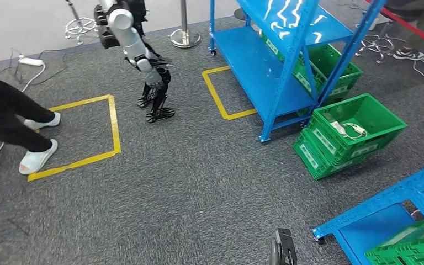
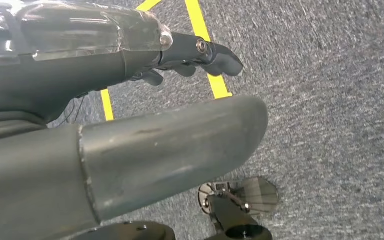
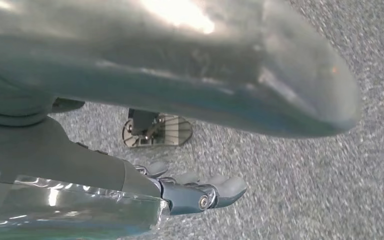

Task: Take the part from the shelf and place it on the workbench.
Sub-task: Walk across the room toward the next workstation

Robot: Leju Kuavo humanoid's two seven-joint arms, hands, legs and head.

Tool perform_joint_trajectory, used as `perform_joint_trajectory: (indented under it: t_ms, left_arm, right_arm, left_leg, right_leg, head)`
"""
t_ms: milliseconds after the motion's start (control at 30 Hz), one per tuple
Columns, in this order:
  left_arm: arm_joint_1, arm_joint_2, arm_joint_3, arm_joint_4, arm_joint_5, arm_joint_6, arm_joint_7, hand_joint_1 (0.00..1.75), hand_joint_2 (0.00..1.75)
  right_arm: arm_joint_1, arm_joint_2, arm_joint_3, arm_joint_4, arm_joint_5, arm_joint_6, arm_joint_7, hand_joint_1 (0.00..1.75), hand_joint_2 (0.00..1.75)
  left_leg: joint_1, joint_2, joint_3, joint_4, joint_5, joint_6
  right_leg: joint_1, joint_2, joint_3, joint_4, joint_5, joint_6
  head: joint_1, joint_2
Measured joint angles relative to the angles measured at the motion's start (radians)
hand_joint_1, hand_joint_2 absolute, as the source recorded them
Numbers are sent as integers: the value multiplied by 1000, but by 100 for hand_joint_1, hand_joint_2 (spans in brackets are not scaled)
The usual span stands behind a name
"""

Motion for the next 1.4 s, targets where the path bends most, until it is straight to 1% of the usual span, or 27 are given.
perform_joint_trajectory:
  t_ms: [33, 100, 167, 233, 267, 300, 333, 400, 467, 533, 567, 600, 667, 733, 767, 800, 900, 967, 1033, 1067, 1133, 1167, 1200, 1267, 1300, 1333, 1400]
  left_arm:
    - [-1, -1, 0, 0, 0, 0, 1, 0, 0]
    - [-2, -3, 0, 0, 0, 0, 1, 0, 0]
    - [-1, -3, 0, 0, -1, 0, 0, 0, 0]
    - [3, -4, 0, 0, -2, 0, -1, 0, 0]
    - [4, -4, 0, 0, -2, 0, -1, 0, 0]
    - [5, -4, 0, 0, -2, 0, -2, 0, 0]
    - [5, -3, 0, 0, -2, 0, -3, 0, 0]
    - [5, -2, 0, 0, -2, 0, -3, 0, 0]
    - [5, 1, -1, 0, -2, -1, 1, 0, 0]
    - [5, 2, -1, 0, -2, -3, 6, 0, 0]
    - [4, 2, -1, 0, -2, -3, 7, 0, 0]
    - [4, 2, -1, 0, -2, -4, 8, 0, 0]
    - [6, 1, -1, 0, -2, -6, 12, 0, 0]
    - [8, 1, -1, 0, -1, -7, 15, 0, 0]
    - [7, 1, -1, 0, -1, -7, 16, 0, 0]
    - [6, 1, -1, 0, -1, -7, 16, 0, 0]
    - [3, -2, -1, 0, -1, -8, 13, 0, 0]
    - [0, -3, -1, 0, 0, -8, 8, 0, 0]
    - [-2, -5, -1, 0, 0, -8, 4, 0, 0]
    - [-3, -6, -1, 0, 0, -9, 3, 0, 0]
    - [-3, -6, -1, 0, 0, -9, 5, 0, 0]
    - [-3, -6, -1, 0, 0, -9, 9, 0, 0]
    - [-1, -6, -1, 0, 0, -9, 14, 0, 0]
    - [3, -7, -1, 0, 0, -10, 21, 0, 0]
    - [5, -7, 0, 0, 0, -10, 21, 0, 0]
    - [5, -6, 0, 0, 0, -10, 20, 0, 0]
    - [5, -5, -1, 0, 0, -10, 17, 0, 0]
  right_arm:
    - [1, -2, 0, 0, -1, -1, 0, 0, 0]
    - [1, -6, 0, 1, -2, -2, 0, 0, 0]
    - [-2, -9, -1, 1, -4, -2, 1, 0, 0]
    - [-2, -9, -1, 1, -6, -2, 3, 0, 0]
    - [0, -9, -1, 1, -6, -2, 4, 0, 0]
    - [2, -9, -1, 1, -7, -2, 5, 0, 0]
    - [4, -9, -1, 1, -7, -2, 5, 0, 0]
    - [4, -8, -1, 1, -8, -2, 6, 0, 0]
    - [4, -6, -1, 1, -6, -2, 6, 0, 0]
    - [6, -5, 1, 2, -3, -2, 6, 0, 0]
    - [7, -4, 2, 2, -2, -3, 7, 0, 0]
    - [6, -4, 3, 2, -1, -4, 7, 0, 0]
    - [-1, -3, 4, 1, 0, -6, 8, 0, 0]
    - [-5, -3, 5, 1, 0, -6, 8, 0, 0]
    - [-2, -3, 6, 1, -1, -7, 8, 0, 0]
    - [1, -4, 7, 1, -1, -7, 8, 0, 0]
    - [7, -5, 10, 2, -2, -9, 9, 0, 0]
    - [5, -6, 11, 2, -2, -10, 9, 0, 0]
    - [5, -6, 14, 2, -2, -11, 8, 0, 0]
    - [6, -6, 16, 2, -2, -12, 8, 0, 0]
    - [3, -6, 19, 2, -2, -13, 8, 0, 0]
    - [1, -6, 19, 1, -3, -13, 8, 0, 0]
    - [-2, -6, 20, 1, -3, -13, 8, 0, 0]
    - [-5, -6, 20, 1, -4, -14, 8, 0, 0]
    - [-5, -6, 20, 1, -4, -15, 8, 0, 0]
    - [-5, -6, 20, 1, -5, -16, 8, 0, 0]
    - [-7, -5, 21, 1, -6, -16, 8, 0, 0]
  left_leg:
    - [4, -2, 5, 0, -5, -6]
    - [11, -53, -4, 41, -36, -13]
    - [12, -113, -63, 163, -96, -12]
    - [9, -122, -139, 290, -135, -7]
    - [7, -122, -160, 309, -125, -3]
    - [4, -126, -162, 287, -93, 3]
    - [1, -136, -147, 231, -46, 10]
    - [-3, -196, -101, 100, 28, 25]
    - [-5, -231, -76, 39, 43, 32]
    - [-6, -205, -65, 24, 41, 35]
    - [-5, -189, -59, 16, 43, 38]
    - [-4, -169, -52, 8, 44, 42]
    - [-5, -126, -40, -2, 41, 47]
    - [-6, -85, -34, -2, 34, 47]
    - [-6, -69, -31, -2, 30, 46]
    - [-6, -55, -27, -2, 26, 43]
    - [-7, -23, -11, -1, 12, 30]
    - [-9, -8, -4, -1, 4, 19]
    - [-8, 6, 6, -3, -2, 9]
    - [-4, -7, 10, 1, -9, 3]
    - [1, -65, -9, 55, -47, -6]
    - [3, -100, -37, 114, -78, -8]
    - [4, -116, -74, 186, -109, -8]
    - [3, -121, -138, 290, -133, -5]
    - [2, -122, -149, 291, -115, -1]
    - [0, -128, -141, 253, -79, 5]
    - [-4, -181, -91, 118, 2, 24]
  right_leg:
    - [1, 9, 3, -2, -1, -8]
    - [1, 27, 10, -6, -2, -23]
    - [3, 47, 14, -8, -4, -35]
    - [10, 73, 17, -8, -7, -42]
    - [14, 88, 20, -7, -9, -44]
    - [16, 103, 25, -7, -11, -45]
    - [17, 117, 30, -7, -13, -45]
    - [16, 145, 35, -6, -19, -40]
    - [11, 172, 31, -6, -21, -30]
    - [6, 199, 26, -8, -21, -17]
    - [6, 190, 23, -3, -25, -13]
    - [8, 166, 11, 19, -39, -8]
    - [9, 96, -40, 120, -91, 1]
    - [4, 65, -106, 238, -135, 10]
    - [1, 60, -121, 262, -133, 14]
    - [-2, 55, -118, 249, -112, 17]
    - [-4, 9, -24, 61, -16, 16]
    - [2, -12, 11, -6, -3, 4]
    - [7, 4, 15, -8, -8, -10]
    - [7, 13, 17, -10, -8, -17]
    - [4, 31, 21, -15, -5, -29]
    - [3, 40, 22, -16, -4, -34]
    - [4, 51, 22, -16, -4, -37]
    - [9, 78, 23, -15, -5, -40]
    - [12, 92, 24, -15, -5, -40]
    - [14, 107, 26, -15, -5, -41]
    - [15, 132, 30, -15, -6, -39]
  head:
    - [-3, 0]
    - [-10, 0]
    - [-23, 0]
    - [-31, 0]
    - [-32, 0]
    - [-32, 0]
    - [-32, 0]
    - [-31, 0]
    - [-31, 0]
    - [-31, 0]
    - [-30, 0]
    - [-26, 0]
    - [-12, 0]
    - [-5, 0]
    - [-4, 0]
    - [-2, 0]
    - [6, 0]
    - [6, 0]
    - [0, 0]
    - [-2, 0]
    - [-10, 0]
    - [-17, 0]
    - [-23, 0]
    - [-30, 0]
    - [-31, 0]
    - [-32, 0]
    - [-31, 0]
